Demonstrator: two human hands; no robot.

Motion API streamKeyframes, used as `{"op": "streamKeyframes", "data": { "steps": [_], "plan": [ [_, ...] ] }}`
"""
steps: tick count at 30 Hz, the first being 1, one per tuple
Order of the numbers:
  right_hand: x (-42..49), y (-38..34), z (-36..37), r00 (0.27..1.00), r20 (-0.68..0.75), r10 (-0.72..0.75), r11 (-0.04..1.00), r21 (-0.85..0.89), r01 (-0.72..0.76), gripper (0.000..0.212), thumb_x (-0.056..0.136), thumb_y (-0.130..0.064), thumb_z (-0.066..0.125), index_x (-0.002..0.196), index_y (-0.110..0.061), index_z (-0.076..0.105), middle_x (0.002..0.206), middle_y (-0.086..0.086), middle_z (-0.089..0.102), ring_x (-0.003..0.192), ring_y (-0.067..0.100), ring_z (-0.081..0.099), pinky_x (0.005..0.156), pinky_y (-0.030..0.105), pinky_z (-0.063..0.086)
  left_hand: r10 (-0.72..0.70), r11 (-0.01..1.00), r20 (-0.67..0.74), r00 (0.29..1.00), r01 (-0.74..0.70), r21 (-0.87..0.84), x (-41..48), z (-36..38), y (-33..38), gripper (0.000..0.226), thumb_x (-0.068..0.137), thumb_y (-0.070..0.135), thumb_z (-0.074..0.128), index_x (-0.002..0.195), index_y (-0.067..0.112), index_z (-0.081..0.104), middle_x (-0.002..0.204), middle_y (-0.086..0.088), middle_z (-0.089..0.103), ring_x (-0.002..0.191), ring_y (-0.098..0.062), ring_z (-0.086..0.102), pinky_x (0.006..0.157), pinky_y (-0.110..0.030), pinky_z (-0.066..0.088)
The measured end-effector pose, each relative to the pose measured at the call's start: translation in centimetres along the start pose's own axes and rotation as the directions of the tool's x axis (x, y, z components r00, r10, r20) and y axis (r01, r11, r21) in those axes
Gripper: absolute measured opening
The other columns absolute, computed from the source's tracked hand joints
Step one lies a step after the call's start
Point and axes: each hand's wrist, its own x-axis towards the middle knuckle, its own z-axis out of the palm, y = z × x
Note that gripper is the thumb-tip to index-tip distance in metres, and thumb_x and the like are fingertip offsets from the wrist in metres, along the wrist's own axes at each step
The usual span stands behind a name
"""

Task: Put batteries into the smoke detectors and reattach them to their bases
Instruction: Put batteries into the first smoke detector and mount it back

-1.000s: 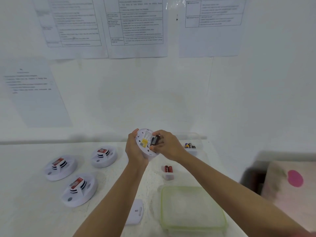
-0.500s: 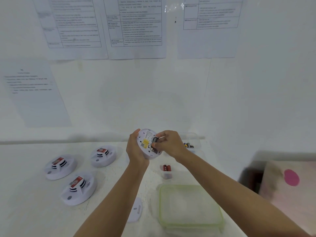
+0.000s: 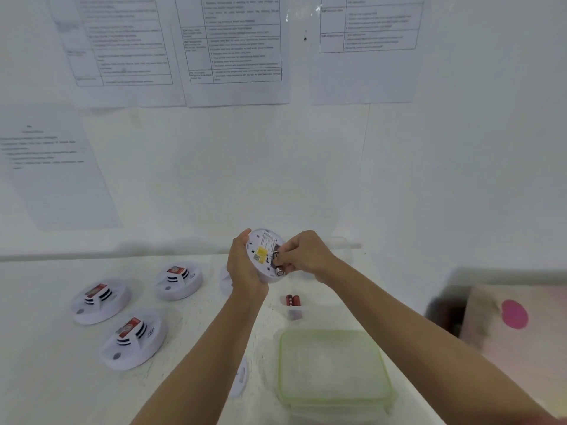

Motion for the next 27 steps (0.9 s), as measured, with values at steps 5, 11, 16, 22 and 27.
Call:
{"op": "streamKeyframes", "data": {
  "steps": [5,11,16,22,27],
  "plan": [
    [-0.3,0.0,0.0,0.986,-0.140,-0.089,0.994,-0.073,0.079,0.022,0.077,-0.004,0.073,0.096,0.006,0.070,0.098,0.019,0.071,0.080,0.019,0.063,0.060,0.017,0.048,-0.010,1.000,0.031,0.999,0.011,-0.006,0.1,0.6,-0.4,0.020,0.077,0.033,0.052,0.089,0.017,0.053,0.087,-0.007,0.056,0.069,-0.022,0.057,0.065,-0.032,0.048],
    [-0.7,0.4,-0.8,0.986,0.026,-0.164,0.973,-0.162,0.166,0.023,0.083,-0.007,0.067,0.102,0.005,0.069,0.102,0.024,0.069,0.094,0.029,0.067,0.089,0.039,0.052,-0.022,1.000,0.049,0.999,0.023,-0.020,0.1,0.7,0.0,0.020,0.087,0.028,0.044,0.072,0.018,0.051,0.071,-0.002,0.053,0.059,-0.019,0.055,0.060,-0.027,0.046],
    [-0.4,0.3,-1.8,0.973,0.116,-0.201,0.954,-0.203,0.222,0.034,0.076,-0.002,0.073,0.108,0.004,0.067,0.100,0.020,0.071,0.084,0.013,0.061,0.074,0.010,0.044,-0.019,0.999,0.070,0.997,0.022,-0.049,0.2,0.6,0.0,0.021,0.089,0.026,0.038,0.074,0.019,0.050,0.065,-0.001,0.054,0.054,-0.016,0.056,0.052,-0.022,0.048],
    [1.0,1.5,-1.6,0.965,-0.021,-0.260,0.961,-0.105,0.257,0.042,0.062,-0.004,0.084,0.099,0.007,0.069,0.091,0.024,0.071,0.049,-0.005,0.061,0.064,0.011,0.052,0.008,0.998,0.145,0.989,0.001,-0.066,-0.1,1.1,0.1,0.025,0.091,0.020,0.029,0.068,0.019,0.039,0.049,0.006,0.048,0.046,-0.011,0.049,0.050,-0.018,0.044],
    [1.2,1.5,-0.8,0.945,-0.052,-0.323,0.944,-0.091,0.318,0.032,0.069,-0.003,0.079,0.097,0.009,0.070,0.094,0.027,0.069,0.056,-0.002,0.060,0.058,0.007,0.044,0.013,0.998,0.137,0.990,-0.005,-0.061,0.5,1.2,0.7,0.025,0.089,0.023,0.031,0.066,0.019,0.040,0.055,0.002,0.046,0.048,-0.013,0.047,0.054,-0.021,0.040]
  ]
}}
